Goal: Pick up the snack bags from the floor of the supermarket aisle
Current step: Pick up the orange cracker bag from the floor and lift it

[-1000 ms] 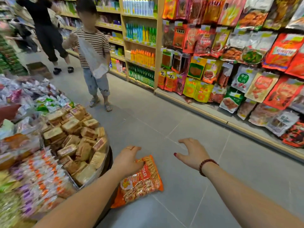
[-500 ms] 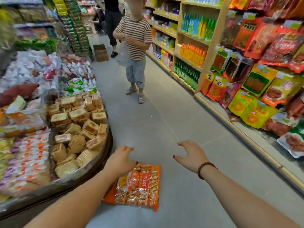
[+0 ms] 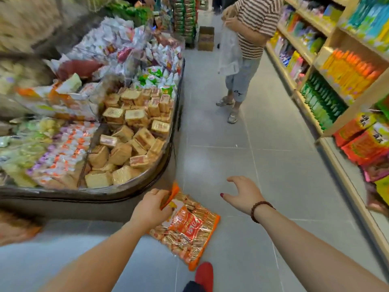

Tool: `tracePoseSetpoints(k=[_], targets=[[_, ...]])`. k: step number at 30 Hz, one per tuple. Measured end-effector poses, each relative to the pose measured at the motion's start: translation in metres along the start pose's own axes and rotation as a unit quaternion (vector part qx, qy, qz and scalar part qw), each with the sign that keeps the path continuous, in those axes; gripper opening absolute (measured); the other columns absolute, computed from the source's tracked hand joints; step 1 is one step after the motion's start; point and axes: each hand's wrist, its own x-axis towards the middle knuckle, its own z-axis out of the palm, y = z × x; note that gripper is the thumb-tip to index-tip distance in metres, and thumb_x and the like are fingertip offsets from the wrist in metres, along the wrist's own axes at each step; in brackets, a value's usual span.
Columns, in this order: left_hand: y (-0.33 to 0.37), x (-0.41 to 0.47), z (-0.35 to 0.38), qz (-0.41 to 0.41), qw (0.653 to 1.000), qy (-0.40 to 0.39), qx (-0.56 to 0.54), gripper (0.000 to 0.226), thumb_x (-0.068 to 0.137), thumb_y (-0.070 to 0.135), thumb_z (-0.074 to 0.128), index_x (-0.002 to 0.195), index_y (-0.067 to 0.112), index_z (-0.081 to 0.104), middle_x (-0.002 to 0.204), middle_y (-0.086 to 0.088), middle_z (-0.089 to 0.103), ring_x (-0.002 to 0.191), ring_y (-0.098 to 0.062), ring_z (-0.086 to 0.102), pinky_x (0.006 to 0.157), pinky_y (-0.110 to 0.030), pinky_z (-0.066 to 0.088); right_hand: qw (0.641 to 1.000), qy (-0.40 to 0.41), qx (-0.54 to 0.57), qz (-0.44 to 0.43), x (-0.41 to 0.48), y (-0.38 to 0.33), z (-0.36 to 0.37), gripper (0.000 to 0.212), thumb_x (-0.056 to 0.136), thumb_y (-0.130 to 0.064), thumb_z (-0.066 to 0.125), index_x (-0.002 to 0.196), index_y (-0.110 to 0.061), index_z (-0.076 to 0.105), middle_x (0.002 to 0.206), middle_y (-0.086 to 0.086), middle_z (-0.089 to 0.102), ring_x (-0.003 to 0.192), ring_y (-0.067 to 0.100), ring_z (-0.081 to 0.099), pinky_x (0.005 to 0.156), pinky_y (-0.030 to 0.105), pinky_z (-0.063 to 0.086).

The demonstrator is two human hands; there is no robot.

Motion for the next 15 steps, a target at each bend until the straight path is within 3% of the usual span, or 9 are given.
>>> tracePoseSetpoints(k=[8,15], targets=[[-0.019,0.029,0.026,-0.154,0.985,0.04,-0.061,0.06,0.082,0.041,0.06,0.137,0.021,0.048,0.135,0.001,0.049,0.127,-0.017,0.045,0.1,-0.031,0.044,0.992,-0.085,-0.042,-0.087,0.116,-0.006,0.009,0.06,0.084,-0.043,0.063,0.136,-0.019,0.046,0.143,0.001,0.044,0.134,0.021,0.036,0.11,0.034,0.032],[-0.025,0.027,0.065,-0.314,0.935,0.094,-0.133,0.049,0.087,0.035,0.062,0.131,0.016,0.053,0.131,-0.007,0.052,0.123,-0.023,0.047,0.099,-0.03,0.037,0.967,-0.187,-0.072,-0.156,0.204,-0.002,0.037,0.059,0.084,-0.042,0.064,0.134,-0.017,0.047,0.141,0.004,0.045,0.132,0.022,0.039,0.108,0.033,0.033]])
